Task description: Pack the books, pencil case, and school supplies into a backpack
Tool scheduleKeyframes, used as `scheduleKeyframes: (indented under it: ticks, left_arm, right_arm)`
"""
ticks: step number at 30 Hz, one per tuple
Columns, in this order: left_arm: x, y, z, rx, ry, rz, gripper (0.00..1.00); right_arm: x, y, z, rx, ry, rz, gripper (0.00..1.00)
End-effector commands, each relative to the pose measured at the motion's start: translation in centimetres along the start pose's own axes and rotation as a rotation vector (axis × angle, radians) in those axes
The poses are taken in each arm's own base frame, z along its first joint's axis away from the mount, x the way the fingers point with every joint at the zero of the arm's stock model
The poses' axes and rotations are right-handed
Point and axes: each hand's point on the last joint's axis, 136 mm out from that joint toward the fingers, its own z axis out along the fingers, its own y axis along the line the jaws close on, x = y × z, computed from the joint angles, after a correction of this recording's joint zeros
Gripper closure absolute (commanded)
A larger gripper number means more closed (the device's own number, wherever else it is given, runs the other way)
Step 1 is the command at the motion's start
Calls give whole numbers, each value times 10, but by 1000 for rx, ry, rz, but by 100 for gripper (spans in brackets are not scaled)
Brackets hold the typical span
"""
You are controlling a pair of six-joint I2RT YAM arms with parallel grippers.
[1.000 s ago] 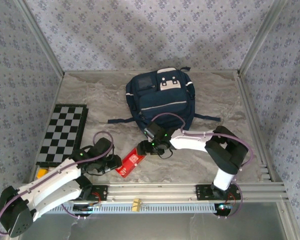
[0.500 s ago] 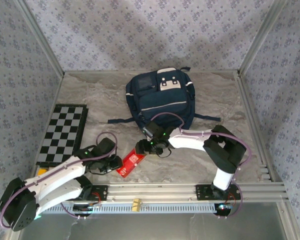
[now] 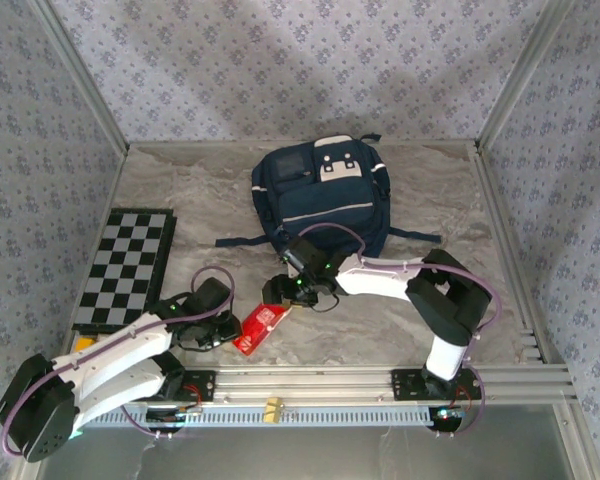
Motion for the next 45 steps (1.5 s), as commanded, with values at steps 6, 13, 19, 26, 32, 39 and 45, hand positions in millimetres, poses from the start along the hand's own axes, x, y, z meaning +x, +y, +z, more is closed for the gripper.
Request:
scheduleKeyframes:
  ticks: [6, 13, 19, 26, 32, 39, 45]
  left_arm:
    - [-5, 4, 2, -20, -26, -2, 75]
    - [-5, 3, 2, -14, -26, -7, 75]
    - [-5, 4, 2, -8, -32, -12, 74]
    - [-7, 5, 2, -11, -39, -14, 73]
    - [-11, 1, -3, -5, -50, -18, 70]
    - [-29, -10, -27, 8, -89, -4, 62]
    - [-57, -29, -65, 52, -170, 23, 55]
  right_arm:
    - [10, 24, 2, -100, 33, -29, 54]
    - [12, 17, 10, -87, 46, -27, 72]
    - [13, 15, 10, -81, 44, -33, 82]
    - [13, 18, 8, -94, 43, -38, 93]
    - [8, 19, -2, -83, 23, -45, 99]
    - [-10, 43, -40, -155, -49, -78, 100]
    - [-37, 59, -98, -237, -149, -80, 100]
